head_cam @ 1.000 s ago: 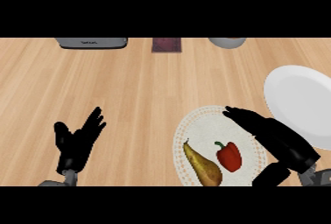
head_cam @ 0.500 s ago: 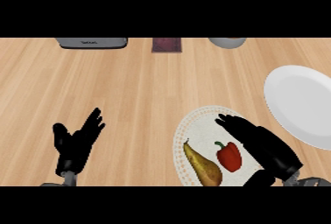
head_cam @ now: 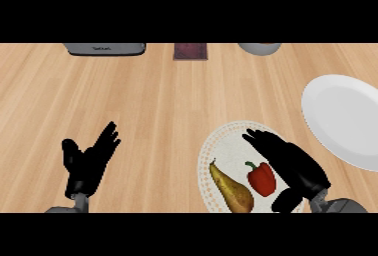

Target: Pick the bell pepper from the placemat and place it in the plate

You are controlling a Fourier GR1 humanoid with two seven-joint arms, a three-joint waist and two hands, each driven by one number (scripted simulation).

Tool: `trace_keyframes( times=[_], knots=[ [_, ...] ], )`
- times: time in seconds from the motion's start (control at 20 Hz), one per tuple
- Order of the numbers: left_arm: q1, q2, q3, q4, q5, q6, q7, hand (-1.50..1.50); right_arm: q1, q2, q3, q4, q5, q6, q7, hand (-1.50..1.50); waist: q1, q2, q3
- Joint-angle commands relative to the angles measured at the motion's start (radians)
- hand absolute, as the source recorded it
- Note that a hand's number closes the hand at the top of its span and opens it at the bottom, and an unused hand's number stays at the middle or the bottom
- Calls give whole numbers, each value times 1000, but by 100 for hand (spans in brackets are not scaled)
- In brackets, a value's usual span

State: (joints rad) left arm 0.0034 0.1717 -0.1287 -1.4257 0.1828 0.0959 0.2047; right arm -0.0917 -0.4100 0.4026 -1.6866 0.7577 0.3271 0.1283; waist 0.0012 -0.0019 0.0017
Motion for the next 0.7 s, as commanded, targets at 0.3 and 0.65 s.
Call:
trace_keyframes(
  times=[0.3, 0.65],
  knots=[
    [26, -15, 17, -19, -34, -10, 23, 0, -10, 13, 32, 135, 144, 25, -105, 150, 2, 2, -2],
    [23, -47, 41, 21, -51, -33, -19, 0, -37, 61, 1, 222, 252, -67, -224, 150, 0, 2, -2]
  ],
)
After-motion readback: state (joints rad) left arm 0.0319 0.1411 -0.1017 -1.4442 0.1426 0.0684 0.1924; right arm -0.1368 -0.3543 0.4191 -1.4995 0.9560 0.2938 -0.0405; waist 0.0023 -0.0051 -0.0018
